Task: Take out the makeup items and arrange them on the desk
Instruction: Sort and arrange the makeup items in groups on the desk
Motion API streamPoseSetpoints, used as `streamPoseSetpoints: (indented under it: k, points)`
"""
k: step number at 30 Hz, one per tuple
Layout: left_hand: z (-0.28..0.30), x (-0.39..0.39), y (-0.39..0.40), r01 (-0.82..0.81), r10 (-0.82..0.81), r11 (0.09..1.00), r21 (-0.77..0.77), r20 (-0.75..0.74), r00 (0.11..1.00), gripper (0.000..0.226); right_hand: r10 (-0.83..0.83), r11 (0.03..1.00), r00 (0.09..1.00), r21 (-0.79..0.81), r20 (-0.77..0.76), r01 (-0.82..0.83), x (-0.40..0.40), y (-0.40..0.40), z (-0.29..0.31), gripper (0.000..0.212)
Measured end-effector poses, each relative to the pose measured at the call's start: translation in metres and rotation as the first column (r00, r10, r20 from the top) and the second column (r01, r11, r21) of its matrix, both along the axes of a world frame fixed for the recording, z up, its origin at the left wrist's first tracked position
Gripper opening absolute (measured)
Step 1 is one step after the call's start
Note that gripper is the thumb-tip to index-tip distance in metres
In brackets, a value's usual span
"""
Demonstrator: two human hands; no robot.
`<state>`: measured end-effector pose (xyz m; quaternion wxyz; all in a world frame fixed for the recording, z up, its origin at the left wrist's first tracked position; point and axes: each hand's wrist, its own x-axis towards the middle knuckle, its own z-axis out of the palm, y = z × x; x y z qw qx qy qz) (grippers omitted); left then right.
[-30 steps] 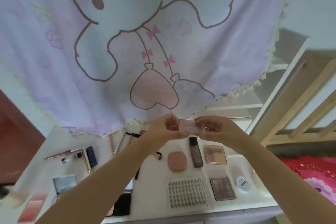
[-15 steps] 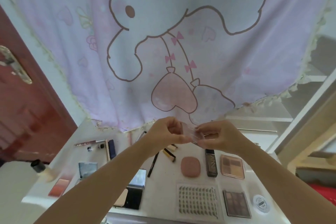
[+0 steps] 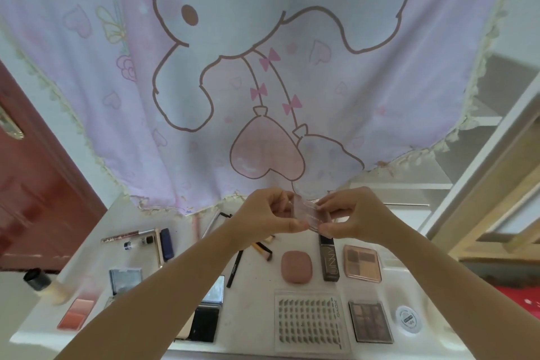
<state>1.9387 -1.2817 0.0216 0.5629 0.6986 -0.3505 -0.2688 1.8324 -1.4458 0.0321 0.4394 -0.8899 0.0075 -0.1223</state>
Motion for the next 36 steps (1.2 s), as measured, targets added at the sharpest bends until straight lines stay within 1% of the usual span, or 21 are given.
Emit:
streamPoseSetpoints:
  k: [4, 6, 8, 11, 12, 14, 15, 16, 18, 21, 24, 26, 27, 29, 31, 34, 36]
  points:
    - [-0.012, 0.004, 0.002, 0.016, -0.015, 1.0, 0.011, -0.048, 0.999, 0.047, 0.007, 0.999, 1.0, 0.042, -0.011, -0.007, 0.003, 0.004, -0.007, 0.047]
    - [-0.018, 0.006, 0.006, 0.039, -0.038, 0.999, 0.017, -0.032, 0.999, 0.043, 0.025, 0.998, 0.999, 0.053, -0.024, -0.024, 0.007, 0.004, -0.014, 0.048]
    - [-0.024, 0.009, 0.012, 0.036, -0.036, 0.999, 0.01, -0.024, 0.999, 0.048, 0.025, 0.997, 0.999, 0.074, -0.048, -0.022, 0.012, 0.004, -0.023, 0.04]
    - [-0.034, 0.014, 0.021, -0.024, 0.026, 0.999, 0.03, -0.068, 0.997, 0.052, -0.021, 0.99, 0.993, 0.136, -0.115, 0.037, 0.022, 0.003, -0.031, 0.025]
    - [-0.037, 0.016, 0.024, -0.032, 0.036, 0.999, 0.044, -0.1, 0.994, 0.05, -0.01, 0.992, 0.989, 0.123, -0.148, 0.029, 0.027, 0.003, -0.032, 0.019]
    - [-0.043, 0.018, 0.029, -0.025, 0.037, 0.997, 0.066, -0.182, 0.983, 0.042, 0.019, 0.995, 0.977, 0.099, -0.21, 0.002, 0.035, 0.003, -0.033, 0.013]
    - [-0.046, 0.018, 0.032, -0.024, 0.04, 0.997, 0.076, -0.218, 0.975, 0.04, 0.038, 0.989, 0.971, 0.148, -0.235, -0.003, 0.038, 0.004, -0.035, 0.013]
    - [-0.051, 0.017, 0.035, -0.03, 0.051, 0.996, 0.085, -0.249, 0.967, 0.041, 0.056, 0.973, 0.965, 0.23, -0.256, 0.004, 0.041, 0.005, -0.038, 0.015]
    - [-0.062, 0.013, 0.043, -0.062, 0.091, 0.993, 0.103, -0.298, 0.95, 0.044, 0.061, 0.938, 0.949, 0.343, -0.31, 0.052, 0.044, 0.011, -0.05, 0.019]
    - [-0.084, 0.004, 0.056, -0.1, 0.152, 0.981, 0.168, -0.337, 0.929, 0.044, 0.025, 0.902, 0.927, 0.408, -0.374, 0.14, 0.045, 0.029, -0.08, 0.022]
    - [-0.111, -0.01, 0.07, -0.129, 0.227, 0.946, 0.297, -0.324, 0.918, 0.041, -0.039, 0.823, 0.896, 0.494, -0.443, 0.28, 0.044, 0.046, -0.113, 0.026]
    - [-0.13, -0.02, 0.078, -0.145, 0.28, 0.899, 0.413, -0.287, 0.916, 0.046, -0.035, 0.83, 0.864, 0.467, -0.503, 0.305, 0.042, 0.057, -0.137, 0.023]
    - [-0.14, -0.025, 0.081, -0.158, 0.311, 0.874, 0.459, -0.282, 0.908, 0.047, -0.036, 0.856, 0.854, 0.425, -0.519, 0.294, 0.042, 0.062, -0.15, 0.022]
    - [-0.159, -0.036, 0.088, -0.19, 0.383, 0.826, 0.531, -0.281, 0.88, 0.047, -0.061, 0.922, 0.832, 0.289, -0.551, 0.259, 0.042, 0.071, -0.172, 0.025]
    - [-0.175, -0.048, 0.093, -0.232, 0.445, 0.767, 0.598, -0.237, 0.863, 0.045, -0.061, 0.956, 0.808, 0.198, -0.587, 0.217, 0.043, 0.079, -0.187, 0.029]
    - [-0.193, -0.057, 0.099, -0.283, 0.472, 0.697, 0.659, -0.124, 0.873, 0.043, -0.008, 0.984, 0.799, 0.139, -0.601, 0.114, 0.045, 0.089, -0.202, 0.031]
    - [-0.198, -0.06, 0.1, -0.297, 0.458, 0.667, 0.683, -0.061, 0.887, 0.043, -0.012, 0.992, 0.806, 0.096, -0.592, 0.086, 0.049, 0.094, -0.207, 0.031]
